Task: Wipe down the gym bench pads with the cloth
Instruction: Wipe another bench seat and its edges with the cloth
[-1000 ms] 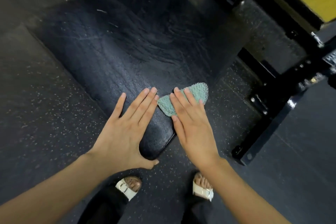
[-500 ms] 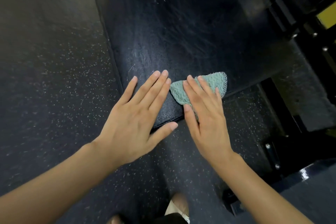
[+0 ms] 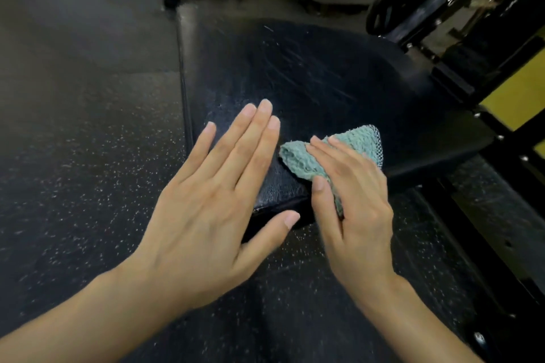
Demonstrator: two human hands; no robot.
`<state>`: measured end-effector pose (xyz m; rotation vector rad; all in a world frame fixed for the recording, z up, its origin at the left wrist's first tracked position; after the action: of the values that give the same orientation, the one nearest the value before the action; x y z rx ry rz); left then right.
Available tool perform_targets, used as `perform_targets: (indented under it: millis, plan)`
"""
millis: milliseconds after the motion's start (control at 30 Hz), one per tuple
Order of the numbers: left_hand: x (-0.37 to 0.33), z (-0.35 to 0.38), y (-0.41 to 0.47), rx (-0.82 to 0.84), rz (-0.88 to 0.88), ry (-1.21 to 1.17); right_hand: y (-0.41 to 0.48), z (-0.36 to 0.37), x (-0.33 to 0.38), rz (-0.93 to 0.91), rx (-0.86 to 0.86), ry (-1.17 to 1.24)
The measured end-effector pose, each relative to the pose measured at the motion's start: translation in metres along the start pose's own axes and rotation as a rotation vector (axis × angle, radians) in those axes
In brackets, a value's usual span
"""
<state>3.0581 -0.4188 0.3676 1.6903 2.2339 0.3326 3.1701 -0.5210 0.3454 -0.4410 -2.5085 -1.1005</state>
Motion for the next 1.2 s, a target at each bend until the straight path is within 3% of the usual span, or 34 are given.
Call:
perform_targets:
  millis: [333,667,767,1033,1200]
  plan:
    - [-0.007,0.013,-0.039,-0.163,0.092,0.205,-0.014,0.002,-0.011,-0.240,-0.026,0.011]
    - [-0.005,0.027,-0.069,-0.191,0.107,0.382,-0.053,0.041,0.004,-0.183,-0.323,0.245]
    - [-0.006,0.030,-0.070,-0.206,0.102,0.435,-0.063,0.065,0.023,-0.238,-0.341,0.295]
    - [-0.004,0.037,-0.073,-0.241,0.099,0.507,-0.059,0.081,-0.009,-0.463,-0.374,-0.089]
    - [-0.004,0.038,-0.073,-0.237,0.094,0.518,-0.052,0.056,-0.057,-0.293,-0.456,-0.007]
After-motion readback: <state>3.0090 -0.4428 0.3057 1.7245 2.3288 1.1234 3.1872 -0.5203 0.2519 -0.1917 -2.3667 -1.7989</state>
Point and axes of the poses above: each hand's wrist, its own y-axis towards the middle knuckle, its own z-axis out of the palm, x = y × z, the point moved 6 cm from there along y, towards the middle knuckle, and after that the axes turned 5 degrees about x, right-handed, at the moved point
